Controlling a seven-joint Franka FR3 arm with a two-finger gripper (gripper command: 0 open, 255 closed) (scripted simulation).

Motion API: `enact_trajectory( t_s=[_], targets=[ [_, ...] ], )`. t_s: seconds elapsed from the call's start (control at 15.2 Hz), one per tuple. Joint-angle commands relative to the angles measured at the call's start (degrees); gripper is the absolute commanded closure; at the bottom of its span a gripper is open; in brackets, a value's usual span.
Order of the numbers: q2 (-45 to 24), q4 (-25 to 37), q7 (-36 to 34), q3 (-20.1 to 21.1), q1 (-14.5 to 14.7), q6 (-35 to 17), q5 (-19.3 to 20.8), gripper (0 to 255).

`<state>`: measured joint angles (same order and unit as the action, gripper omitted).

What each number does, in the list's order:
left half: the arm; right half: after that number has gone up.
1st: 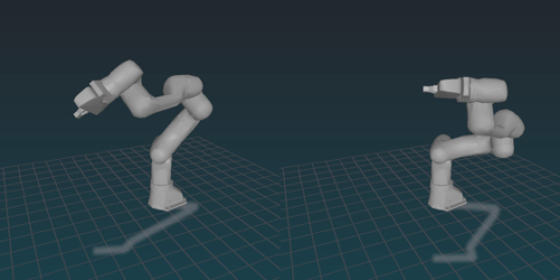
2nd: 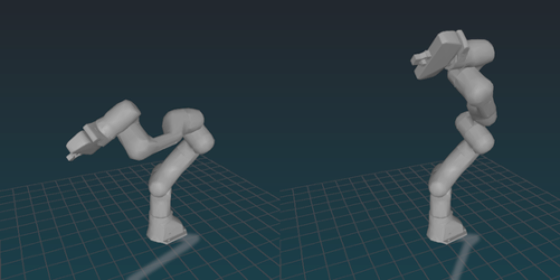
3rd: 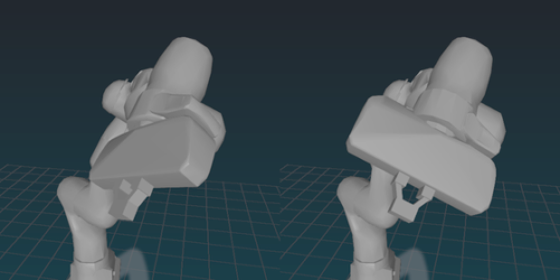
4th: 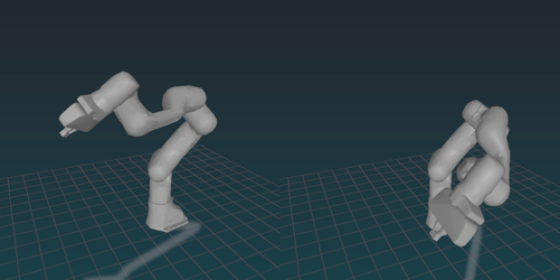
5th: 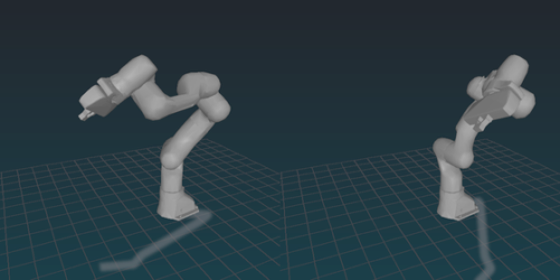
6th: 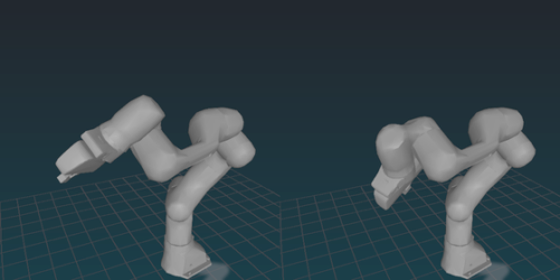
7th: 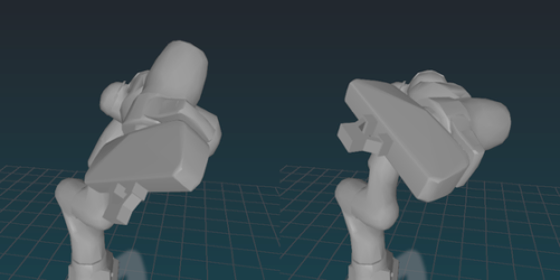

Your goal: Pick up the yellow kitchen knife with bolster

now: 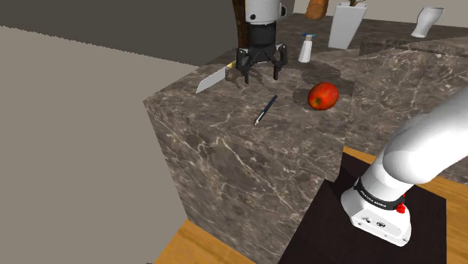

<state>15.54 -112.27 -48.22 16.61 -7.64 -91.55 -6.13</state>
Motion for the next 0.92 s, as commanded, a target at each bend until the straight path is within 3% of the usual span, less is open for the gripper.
enact_trajectory(
  t_s=[0.0, 0.4, 0.86],
  targets=[
    [-4.07, 3.92, -6.10, 0.92, -0.79, -0.87, 0.01, 0],
    [-16.44, 16.72, -22.68, 2.13, -1.81, -2.70, 1.77, 0],
    [-29.60, 32.95, -38.61, 0.61, -1.26, -2.40, 4.46, 0]
  ],
)
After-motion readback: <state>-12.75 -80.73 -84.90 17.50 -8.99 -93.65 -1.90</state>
